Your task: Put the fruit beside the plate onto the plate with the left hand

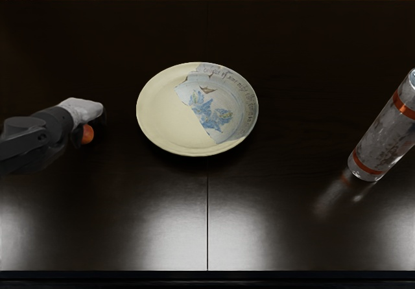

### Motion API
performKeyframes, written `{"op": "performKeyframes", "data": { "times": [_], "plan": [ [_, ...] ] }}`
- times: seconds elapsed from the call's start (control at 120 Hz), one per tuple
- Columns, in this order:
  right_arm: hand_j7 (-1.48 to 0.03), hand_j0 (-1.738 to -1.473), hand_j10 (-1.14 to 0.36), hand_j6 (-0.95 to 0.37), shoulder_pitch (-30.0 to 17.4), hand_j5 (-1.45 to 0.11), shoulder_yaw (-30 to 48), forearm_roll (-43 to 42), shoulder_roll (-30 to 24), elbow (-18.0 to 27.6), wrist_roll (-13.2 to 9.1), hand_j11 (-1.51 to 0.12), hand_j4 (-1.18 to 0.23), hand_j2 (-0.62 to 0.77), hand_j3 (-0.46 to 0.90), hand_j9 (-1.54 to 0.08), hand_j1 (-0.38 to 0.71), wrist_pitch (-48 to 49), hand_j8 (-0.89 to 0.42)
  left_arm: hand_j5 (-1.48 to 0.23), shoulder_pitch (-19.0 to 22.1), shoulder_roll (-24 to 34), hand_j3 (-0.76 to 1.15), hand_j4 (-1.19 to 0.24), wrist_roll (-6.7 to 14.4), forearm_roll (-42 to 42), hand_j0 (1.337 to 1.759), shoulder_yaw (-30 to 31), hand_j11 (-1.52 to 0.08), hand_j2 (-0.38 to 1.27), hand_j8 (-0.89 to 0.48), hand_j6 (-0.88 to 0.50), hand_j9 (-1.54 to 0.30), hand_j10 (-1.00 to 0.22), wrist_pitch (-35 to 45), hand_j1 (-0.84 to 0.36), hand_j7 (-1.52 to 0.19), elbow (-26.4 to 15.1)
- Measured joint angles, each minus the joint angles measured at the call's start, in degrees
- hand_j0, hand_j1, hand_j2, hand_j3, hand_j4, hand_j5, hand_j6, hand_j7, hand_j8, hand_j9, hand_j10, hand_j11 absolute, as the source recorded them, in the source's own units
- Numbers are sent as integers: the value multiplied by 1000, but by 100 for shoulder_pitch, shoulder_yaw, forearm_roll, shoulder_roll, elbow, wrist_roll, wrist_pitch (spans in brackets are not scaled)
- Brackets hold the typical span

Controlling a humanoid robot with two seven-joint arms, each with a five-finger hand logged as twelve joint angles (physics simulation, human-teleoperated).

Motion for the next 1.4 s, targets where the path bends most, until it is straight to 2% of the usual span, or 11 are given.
{"op": "performKeyframes", "data": {
  "times": [0.15, 0.317, 0.483, 0.583, 0.767, 0.875, 0.917, 1.067, 1.108, 1.358, 1.4],
  "plan": [
    [-43, -1658, -33, -33, 0, -43, 0, -2, 0, 1, 5, -43, -33, -7, 0, -43, -310, 0, -33, -541, 9, -59, 0, -443, 3, 34, 1658, 63, -560, 83, -432, -432, -560, -431, 41, -157, -560, 51],
    [-43, -1658, -33, -33, 0, -43, 0, -1, 0, -1, 4, -43, -33, -7, 0, -43, -310, 0, -33, -890, 0, -81, 0, -252, -15, 38, 1657, 202, -593, 89, -452, -291, -594, -452, 211, -161, -821, 103],
    [-43, -1658, -33, -33, 0, -43, 0, 1, 0, -1, 2, -43, -33, -7, 0, -43, -310, 0, -33, -1074, 7, -81, 54, -121, -33, 33, 1655, 273, -696, 107, -526, -148, -697, -527, 271, -223, -1028, 113],
    [-43, -1658, -33, -33, 0, -43, 0, 2, 0, -4, 1, -43, -33, -7, 0, -43, -310, 0, -33, -1109, 8, -81, 202, -96, -35, 36, 1656, 287, -781, 141, -461, -131, -783, -589, 279, -278, -1052, 113],
    [-43, -1658, -33, -33, 0, -43, 0, 0, 0, -6, 0, -43, -33, -7, 0, -43, -310, 0, -33, -1149, -10, -81, 331, -60, -41, 16, 1658, 324, -962, 172, -325, -94, -955, -507, 280, -344, -1094, 116],
    [-43, -1658, -33, -33, 0, -43, -2, 0, 0, -7, 0, -43, -33, -7, 0, -43, -310, 0, -33, -1006, -69, -80, 214, -186, -29, -5, 1655, 338, -1027, 227, -299, -223, -1016, -500, 250, -353, -1043, 121],
    [-43, -1658, -33, -33, 0, -43, -4, -1, 0, -7, 0, -43, -33, -7, 0, -43, -310, 0, -33, -1020, -114, -81, 175, -303, -22, -13, 1654, 340, -1043, 265, -302, -332, -1030, -498, 235, -358, -1051, 127],
    [-43, -1658, -33, -33, 8, -43, -8, -2, 0, -7, 5, -43, -33, -7, 0, -43, -310, 0, -33, -1057, -412, -102, 84, -566, -8, -29, 1653, 342, -1075, 420, -372, -431, -1061, -579, 183, -321, -1065, 157],
    [-43, -1658, -33, -33, 7, -43, -8, -1, 0, -7, 6, -43, -33, -7, 0, -43, -310, 0, -33, -1072, -618, -114, 68, -603, -6, -134, 1653, 343, -1080, 521, -377, -455, -1066, -603, 162, -315, -1072, 160],
    [-43, -1658, -33, -33, 1, -43, -9, -4, 0, -23, 8, -43, -33, -7, 0, -43, -310, 0, -33, -1091, -1208, -598, 20, -738, 1, -689, 1651, 305, -1087, 398, -413, -513, -1090, -635, 166, -238, -1096, 166],
    [-43, -1658, -33, -33, 1, -43, -9, -3, 0, -46, 8, -43, -33, -7, 0, -43, -310, 0, -33, -1094, -1315, -666, 16, -748, 0, -759, 1652, 293, -1087, 498, -432, -532, -1095, -657, 183, -264, -1097, 165]
  ]
}}
